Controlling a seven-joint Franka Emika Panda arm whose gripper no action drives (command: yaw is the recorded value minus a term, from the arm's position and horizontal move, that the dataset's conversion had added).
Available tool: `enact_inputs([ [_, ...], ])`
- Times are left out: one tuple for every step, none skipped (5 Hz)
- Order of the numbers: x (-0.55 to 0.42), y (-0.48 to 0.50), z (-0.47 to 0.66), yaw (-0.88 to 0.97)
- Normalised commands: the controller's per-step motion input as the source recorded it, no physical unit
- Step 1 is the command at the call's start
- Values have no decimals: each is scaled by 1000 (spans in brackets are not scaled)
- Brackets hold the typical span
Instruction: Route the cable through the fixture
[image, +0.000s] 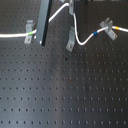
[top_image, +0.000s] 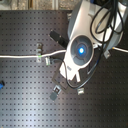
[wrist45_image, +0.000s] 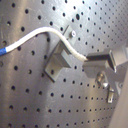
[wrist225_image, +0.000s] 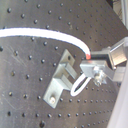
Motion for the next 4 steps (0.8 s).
enact_inputs([
  [-285,11,214,9],
  [-298,6,247,0],
  [-75,53,72,0],
  [9,217,161,-74],
])
